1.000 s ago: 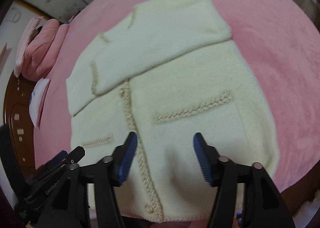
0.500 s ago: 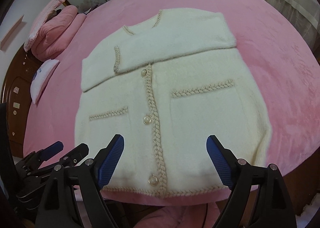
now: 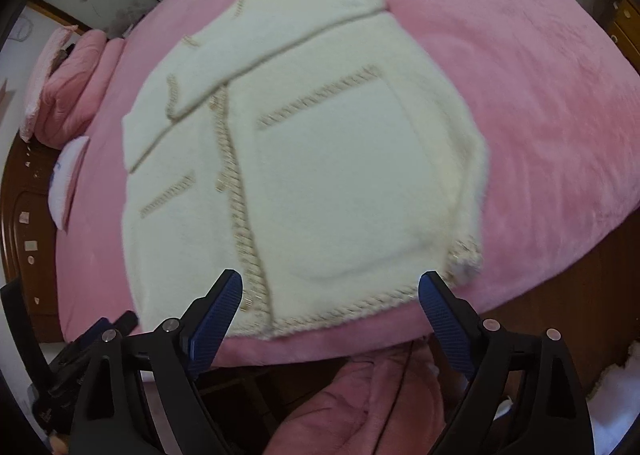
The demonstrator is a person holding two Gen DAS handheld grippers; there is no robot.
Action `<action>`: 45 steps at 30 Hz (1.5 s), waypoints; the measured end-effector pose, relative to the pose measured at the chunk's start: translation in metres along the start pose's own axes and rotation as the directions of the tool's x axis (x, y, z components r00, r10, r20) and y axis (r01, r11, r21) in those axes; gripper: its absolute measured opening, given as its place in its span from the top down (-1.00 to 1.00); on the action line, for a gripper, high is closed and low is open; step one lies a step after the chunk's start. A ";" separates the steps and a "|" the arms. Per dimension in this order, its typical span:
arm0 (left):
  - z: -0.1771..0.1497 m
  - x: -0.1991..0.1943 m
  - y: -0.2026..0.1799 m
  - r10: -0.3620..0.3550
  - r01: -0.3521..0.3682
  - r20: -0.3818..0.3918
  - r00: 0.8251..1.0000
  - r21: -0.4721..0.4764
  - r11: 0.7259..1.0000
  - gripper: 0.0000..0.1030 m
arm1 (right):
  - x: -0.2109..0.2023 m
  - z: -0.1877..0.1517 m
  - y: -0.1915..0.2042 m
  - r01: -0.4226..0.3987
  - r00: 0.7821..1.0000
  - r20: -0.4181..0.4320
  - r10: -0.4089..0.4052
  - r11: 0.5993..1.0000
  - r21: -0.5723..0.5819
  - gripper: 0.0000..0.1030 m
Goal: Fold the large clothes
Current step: 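Grasp the cardigan hem corners with both grippers and lift toward the collar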
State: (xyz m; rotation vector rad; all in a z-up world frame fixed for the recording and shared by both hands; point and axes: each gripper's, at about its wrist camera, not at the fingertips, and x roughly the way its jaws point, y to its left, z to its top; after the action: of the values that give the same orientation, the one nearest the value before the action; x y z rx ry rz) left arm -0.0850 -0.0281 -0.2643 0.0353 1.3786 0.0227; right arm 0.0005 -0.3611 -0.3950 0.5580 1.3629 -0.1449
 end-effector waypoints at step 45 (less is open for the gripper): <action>0.034 0.004 0.093 -0.579 0.615 0.272 0.769 -0.067 0.785 0.71 | -0.049 0.034 -0.061 -0.507 0.858 0.294 0.420 0.784 0.359 0.68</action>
State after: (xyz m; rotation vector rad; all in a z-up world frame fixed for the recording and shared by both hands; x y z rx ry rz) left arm -0.0503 0.0650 -0.2580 -0.5248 1.0895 -0.4056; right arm -0.0055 -0.4401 -0.3628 1.2081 0.9574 -0.0883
